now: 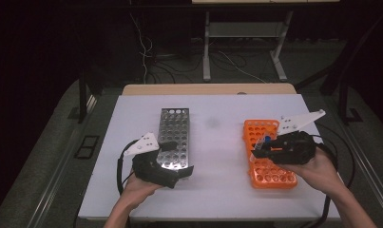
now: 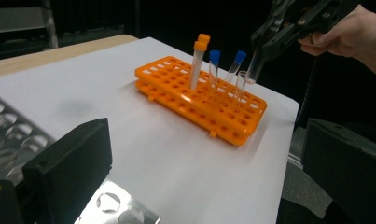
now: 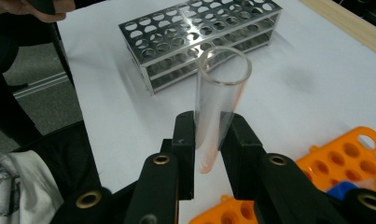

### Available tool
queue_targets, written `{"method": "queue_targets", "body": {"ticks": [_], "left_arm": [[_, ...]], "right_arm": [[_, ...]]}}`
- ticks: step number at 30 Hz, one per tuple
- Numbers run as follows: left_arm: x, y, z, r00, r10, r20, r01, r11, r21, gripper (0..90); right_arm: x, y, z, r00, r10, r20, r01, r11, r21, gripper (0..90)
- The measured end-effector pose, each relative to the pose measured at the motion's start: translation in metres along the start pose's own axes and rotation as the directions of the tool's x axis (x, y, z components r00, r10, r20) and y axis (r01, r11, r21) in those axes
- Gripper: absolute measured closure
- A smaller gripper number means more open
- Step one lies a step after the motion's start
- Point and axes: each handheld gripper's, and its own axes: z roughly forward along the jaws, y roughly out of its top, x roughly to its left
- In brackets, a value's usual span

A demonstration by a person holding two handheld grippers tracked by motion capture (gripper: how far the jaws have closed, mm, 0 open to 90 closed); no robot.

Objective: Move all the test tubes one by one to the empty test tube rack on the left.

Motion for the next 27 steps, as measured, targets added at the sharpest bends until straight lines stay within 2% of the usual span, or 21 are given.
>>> {"method": "queue_targets", "body": {"ticks": [10,15,20,27], "left_arm": [[0.000,0.030,0.020,0.9982,0.035,0.049,-0.036,0.9993,0.012,5.7],[0.001,0.043,0.031,0.9966,0.047,0.068,-0.049,0.9986,0.021,11.4],[0.001,0.050,0.040,0.9959,0.045,0.079,-0.047,0.9984,0.030,16.7],[0.004,0.059,0.058,0.9922,0.031,0.121,-0.037,0.9980,0.052,27.9]], "right_arm": [[0.002,0.017,0.020,0.9990,-0.014,-0.041,0.015,1.000,0.014,75.3],[0.003,0.026,0.029,0.9982,-0.022,-0.056,0.024,0.999,0.027,75.3],[0.003,0.033,0.038,0.9973,-0.021,-0.071,0.024,0.999,0.038,75.3],[0.004,0.040,0.050,0.9955,-0.022,-0.092,0.027,0.998,0.057,75.3]]}}
